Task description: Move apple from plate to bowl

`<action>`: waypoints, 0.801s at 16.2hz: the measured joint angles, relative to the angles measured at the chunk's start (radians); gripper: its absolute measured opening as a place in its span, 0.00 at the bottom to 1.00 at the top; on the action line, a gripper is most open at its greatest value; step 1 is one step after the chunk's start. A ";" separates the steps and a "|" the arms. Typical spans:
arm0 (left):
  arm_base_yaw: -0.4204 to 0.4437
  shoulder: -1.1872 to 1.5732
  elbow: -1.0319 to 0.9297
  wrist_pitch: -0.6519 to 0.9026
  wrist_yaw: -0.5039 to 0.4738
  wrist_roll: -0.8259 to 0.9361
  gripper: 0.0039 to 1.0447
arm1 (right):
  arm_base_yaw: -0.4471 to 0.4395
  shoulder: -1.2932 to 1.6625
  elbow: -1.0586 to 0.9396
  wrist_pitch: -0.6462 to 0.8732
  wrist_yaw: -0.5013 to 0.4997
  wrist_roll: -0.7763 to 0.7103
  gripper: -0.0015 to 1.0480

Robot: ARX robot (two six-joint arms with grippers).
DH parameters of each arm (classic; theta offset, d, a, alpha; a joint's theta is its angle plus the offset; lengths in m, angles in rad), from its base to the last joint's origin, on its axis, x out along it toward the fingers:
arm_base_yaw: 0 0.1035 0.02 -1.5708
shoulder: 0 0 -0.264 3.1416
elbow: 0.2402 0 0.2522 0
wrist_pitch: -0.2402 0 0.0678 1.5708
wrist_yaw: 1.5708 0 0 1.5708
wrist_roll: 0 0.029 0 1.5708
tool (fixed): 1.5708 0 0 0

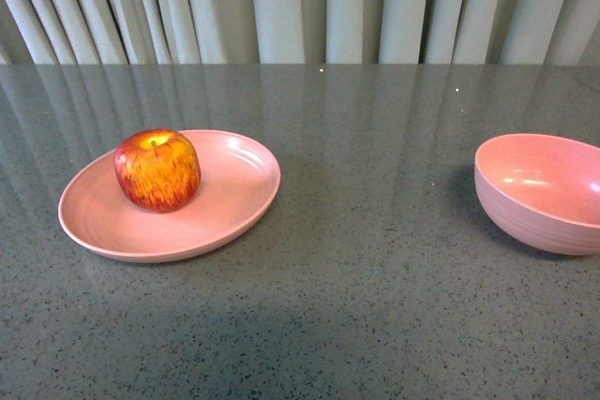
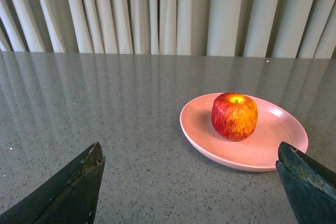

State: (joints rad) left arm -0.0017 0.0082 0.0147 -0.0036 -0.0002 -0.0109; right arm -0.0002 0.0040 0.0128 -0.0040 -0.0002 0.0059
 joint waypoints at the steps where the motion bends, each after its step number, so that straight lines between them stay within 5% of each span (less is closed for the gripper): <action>1: 0.000 0.000 0.000 0.000 0.000 0.000 0.94 | 0.000 0.000 0.000 0.000 0.000 0.000 0.94; 13: 0.000 0.000 0.000 0.000 0.000 0.000 0.94 | 0.000 0.000 0.000 0.000 0.000 0.000 0.94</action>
State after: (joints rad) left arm -0.0017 0.0082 0.0147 -0.0036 -0.0002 -0.0109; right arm -0.0002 0.0040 0.0128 -0.0040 -0.0002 0.0059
